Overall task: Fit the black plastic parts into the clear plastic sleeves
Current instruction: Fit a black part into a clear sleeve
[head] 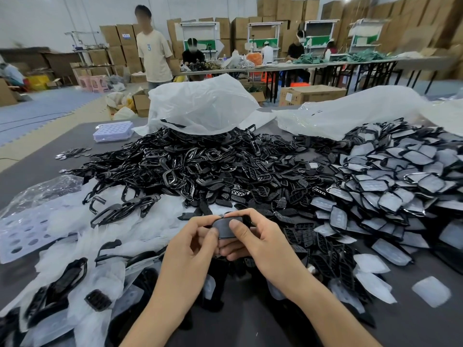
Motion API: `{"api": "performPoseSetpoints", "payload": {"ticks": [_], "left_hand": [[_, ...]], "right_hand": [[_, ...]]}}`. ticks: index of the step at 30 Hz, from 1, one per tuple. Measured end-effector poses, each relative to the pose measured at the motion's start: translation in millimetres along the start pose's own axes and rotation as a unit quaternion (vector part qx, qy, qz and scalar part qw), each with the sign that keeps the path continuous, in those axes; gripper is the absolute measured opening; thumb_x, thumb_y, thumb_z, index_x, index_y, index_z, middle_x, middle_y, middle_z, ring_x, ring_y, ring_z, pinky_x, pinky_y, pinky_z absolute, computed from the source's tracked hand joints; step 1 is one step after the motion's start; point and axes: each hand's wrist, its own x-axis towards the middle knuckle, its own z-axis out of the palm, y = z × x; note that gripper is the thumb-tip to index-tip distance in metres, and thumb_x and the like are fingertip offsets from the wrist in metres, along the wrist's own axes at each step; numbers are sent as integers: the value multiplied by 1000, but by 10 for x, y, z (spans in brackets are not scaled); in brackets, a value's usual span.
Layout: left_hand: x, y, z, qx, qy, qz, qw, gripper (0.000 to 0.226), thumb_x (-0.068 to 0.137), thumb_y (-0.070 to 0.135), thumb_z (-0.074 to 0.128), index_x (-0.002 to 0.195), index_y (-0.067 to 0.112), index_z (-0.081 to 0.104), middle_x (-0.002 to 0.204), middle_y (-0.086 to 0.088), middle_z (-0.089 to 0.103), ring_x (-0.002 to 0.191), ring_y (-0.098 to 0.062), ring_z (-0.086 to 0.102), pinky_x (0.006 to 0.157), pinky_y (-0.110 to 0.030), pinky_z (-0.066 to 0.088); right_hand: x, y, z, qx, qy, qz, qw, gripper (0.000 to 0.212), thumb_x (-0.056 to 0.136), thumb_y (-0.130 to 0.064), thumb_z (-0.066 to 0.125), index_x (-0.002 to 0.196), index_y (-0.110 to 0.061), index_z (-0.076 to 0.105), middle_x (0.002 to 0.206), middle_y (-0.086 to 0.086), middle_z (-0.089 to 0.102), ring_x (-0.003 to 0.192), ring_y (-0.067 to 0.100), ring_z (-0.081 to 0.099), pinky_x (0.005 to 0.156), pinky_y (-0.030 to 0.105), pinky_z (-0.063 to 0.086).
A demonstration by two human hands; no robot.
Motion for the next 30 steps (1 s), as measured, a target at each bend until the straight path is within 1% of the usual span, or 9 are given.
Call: {"api": "performPoseSetpoints", "payload": {"ticks": [4, 6, 10, 15, 18, 22, 26, 28, 30], "left_hand": [[20, -6, -21, -22, 3, -5, 1000, 22, 97, 15, 59, 97, 35, 69, 67, 4, 67, 66, -6, 65, 67, -12, 48], [14, -14, -23, -28, 4, -5, 1000, 23, 98, 15, 59, 97, 35, 70, 68, 2, 67, 66, -9, 66, 67, -13, 49], [-10, -2, -5, -37, 2, -10, 999, 25, 99, 16, 59, 95, 39, 69, 69, 2, 66, 60, -24, 63, 52, -17, 49], [-33, 28, 22, -22, -9, 9, 1000, 31, 97, 15, 60, 96, 44, 68, 67, 7, 66, 66, -4, 63, 63, -11, 46], [-49, 42, 28, -23, -9, 19, 1000, 33, 96, 12, 60, 98, 44, 69, 69, 5, 68, 64, -5, 64, 63, -11, 47], [-62, 32, 42, -31, -18, 16, 999, 34, 97, 14, 60, 101, 46, 71, 70, 1, 67, 52, -3, 59, 53, -12, 47], [-62, 24, 48, -11, -15, 26, 999, 32, 97, 12, 60, 105, 41, 73, 84, 10, 73, 75, -1, 67, 70, -8, 47], [-60, 10, 45, 8, -16, 35, 999, 33, 97, 13, 60, 108, 42, 71, 91, 16, 73, 84, -2, 67, 74, -6, 45], [-58, -15, 33, 35, -19, 58, 997, 37, 98, 13, 58, 110, 46, 69, 89, 12, 70, 85, -7, 66, 76, -7, 45]], "right_hand": [[8, -27, -11, 13, 1, 15, 1000, 24, 109, -16, 44, 115, -18, 67, 87, 17, 77, 77, 25, 75, 67, 27, 59], [9, -30, -7, 5, 10, 18, 1000, 27, 109, -16, 44, 110, -24, 70, 86, 15, 77, 74, 22, 74, 66, 28, 59], [21, -30, 13, 10, 20, 28, 999, 29, 107, -18, 48, 101, -29, 74, 88, 3, 77, 69, 16, 69, 61, 26, 56], [21, -47, 37, 61, 11, 46, 997, 20, 98, -23, 56, 97, -27, 76, 85, -1, 75, 67, 14, 69, 58, 24, 55], [17, -45, 40, 75, 11, 50, 996, 14, 92, -27, 62, 96, -25, 75, 85, 3, 75, 69, 17, 70, 59, 25, 55], [19, -42, 51, 100, 17, 61, 993, 9, 88, -24, 67, 87, -28, 75, 81, 7, 75, 66, 19, 70, 56, 25, 55], [35, -43, 38, 108, 16, 72, 991, 16, 89, -18, 72, 80, -30, 75, 80, 10, 74, 65, 19, 70, 55, 26, 55], [36, -52, 27, 98, 13, 78, 992, 8, 81, -25, 77, 77, -32, 74, 80, 9, 74, 67, 19, 70, 57, 26, 55], [31, -51, 15, 84, 7, 80, 993, 8, 74, -33, 80, 73, -33, 72, 79, 7, 74, 68, 17, 69, 58, 26, 55]]}}
